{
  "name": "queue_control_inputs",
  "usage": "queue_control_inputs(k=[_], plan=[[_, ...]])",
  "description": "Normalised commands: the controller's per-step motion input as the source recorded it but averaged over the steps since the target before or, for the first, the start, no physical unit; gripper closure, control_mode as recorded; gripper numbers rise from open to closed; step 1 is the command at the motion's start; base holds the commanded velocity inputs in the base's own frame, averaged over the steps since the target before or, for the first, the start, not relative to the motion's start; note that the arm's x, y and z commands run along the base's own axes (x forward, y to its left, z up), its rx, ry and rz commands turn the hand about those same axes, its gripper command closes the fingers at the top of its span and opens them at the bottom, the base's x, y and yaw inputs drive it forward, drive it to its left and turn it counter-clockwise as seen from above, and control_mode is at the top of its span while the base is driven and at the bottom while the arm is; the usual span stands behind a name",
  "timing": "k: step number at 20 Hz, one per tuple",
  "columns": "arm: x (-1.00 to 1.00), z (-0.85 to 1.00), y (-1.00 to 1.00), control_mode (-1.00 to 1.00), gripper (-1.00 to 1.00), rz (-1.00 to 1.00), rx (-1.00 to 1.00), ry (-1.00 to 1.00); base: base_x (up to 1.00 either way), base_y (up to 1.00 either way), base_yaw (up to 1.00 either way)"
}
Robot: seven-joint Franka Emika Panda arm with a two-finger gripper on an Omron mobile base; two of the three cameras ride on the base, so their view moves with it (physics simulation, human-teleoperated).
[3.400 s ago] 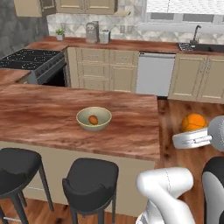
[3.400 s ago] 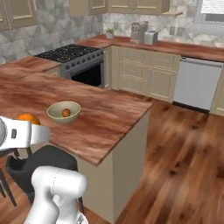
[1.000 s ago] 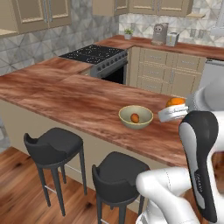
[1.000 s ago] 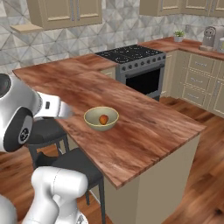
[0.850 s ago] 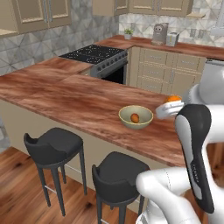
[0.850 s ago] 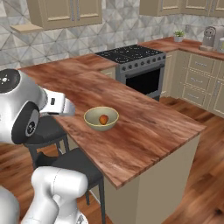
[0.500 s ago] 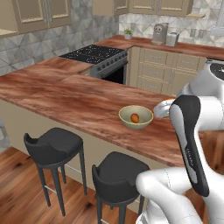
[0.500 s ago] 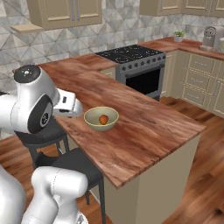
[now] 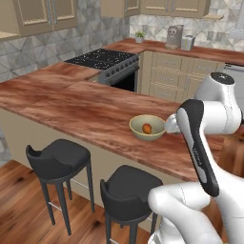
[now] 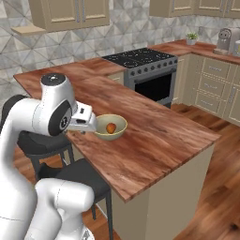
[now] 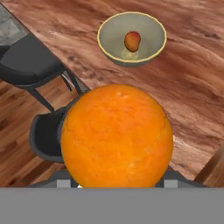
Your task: Retrieve the mango and orange from the fridge and place them into the bowl on the dining table.
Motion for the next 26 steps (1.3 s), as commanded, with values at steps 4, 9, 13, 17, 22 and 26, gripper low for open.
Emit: queue_control_inputs(k=[4,9,13,17,22,26], plan=[[0.33,-0.32,-0.01,-1.00,1.00,0.00,0.00,0.17,0.00,0.00,0.00],[0.39,-0.22,0.00,-1.00,1.00,0.00,0.00,0.06,0.00,0.00,0.00],[0.49,-0.16,0.00,-1.00,1.00,0.00,0.00,0.01,0.00,0.00,0.00],[0.49,-0.17,0.00,-1.00,1.00,0.00,0.00,0.00,0.00,0.00,0.00],[0.46,-0.18,0.00,-1.00,1.00,0.00,0.00,0.00,0.00,0.00,0.00],[0.46,-0.19,0.00,-1.00,1.00,0.00,0.00,0.00,0.00,0.00,0.00]])
